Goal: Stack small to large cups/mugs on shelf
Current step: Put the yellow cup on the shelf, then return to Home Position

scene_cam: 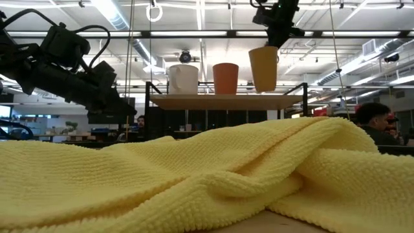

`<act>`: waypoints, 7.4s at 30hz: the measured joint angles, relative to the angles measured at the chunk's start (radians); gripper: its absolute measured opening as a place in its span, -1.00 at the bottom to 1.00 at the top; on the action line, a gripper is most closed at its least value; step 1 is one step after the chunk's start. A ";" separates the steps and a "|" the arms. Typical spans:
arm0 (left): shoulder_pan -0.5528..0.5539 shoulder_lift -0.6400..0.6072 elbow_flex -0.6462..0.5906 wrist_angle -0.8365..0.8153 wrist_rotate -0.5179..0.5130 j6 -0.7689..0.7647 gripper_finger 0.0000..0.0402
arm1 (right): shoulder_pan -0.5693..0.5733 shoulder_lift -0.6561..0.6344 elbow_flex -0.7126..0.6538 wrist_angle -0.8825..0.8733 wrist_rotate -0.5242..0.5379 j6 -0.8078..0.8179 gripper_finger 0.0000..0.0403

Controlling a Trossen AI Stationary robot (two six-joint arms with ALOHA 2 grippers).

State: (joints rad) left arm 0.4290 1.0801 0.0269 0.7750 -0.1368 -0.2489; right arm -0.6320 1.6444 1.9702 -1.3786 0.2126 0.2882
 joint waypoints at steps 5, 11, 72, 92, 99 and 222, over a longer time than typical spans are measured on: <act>0.000 0.000 0.000 -0.009 0.000 -0.001 -0.95 | -0.016 0.000 -0.001 0.002 -0.021 -0.009 -0.98; 0.000 0.000 0.000 -0.011 0.010 -0.001 -0.89 | -0.016 0.000 -0.002 0.005 -0.033 0.000 -0.98; -0.001 0.000 0.000 -0.032 0.011 -0.010 -0.91 | -0.065 -0.153 -0.160 0.138 -0.124 -0.029 -0.73; -0.001 0.000 0.000 -0.032 0.011 -0.037 -0.92 | 0.264 -0.387 -0.160 0.138 -0.026 -0.052 -0.73; -0.001 0.000 0.000 -0.031 0.011 -0.081 -0.93 | 0.456 -0.437 -0.160 0.068 -0.026 -0.071 -0.73; -0.518 -1.057 0.098 -0.811 0.115 0.147 -0.88 | 1.138 -1.136 -1.626 1.730 -0.117 -0.203 -0.73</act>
State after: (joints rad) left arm -0.0891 0.0236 0.1249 -0.0359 -0.0218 -0.1019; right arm 0.5064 0.5087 0.3439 0.3509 0.0955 0.0856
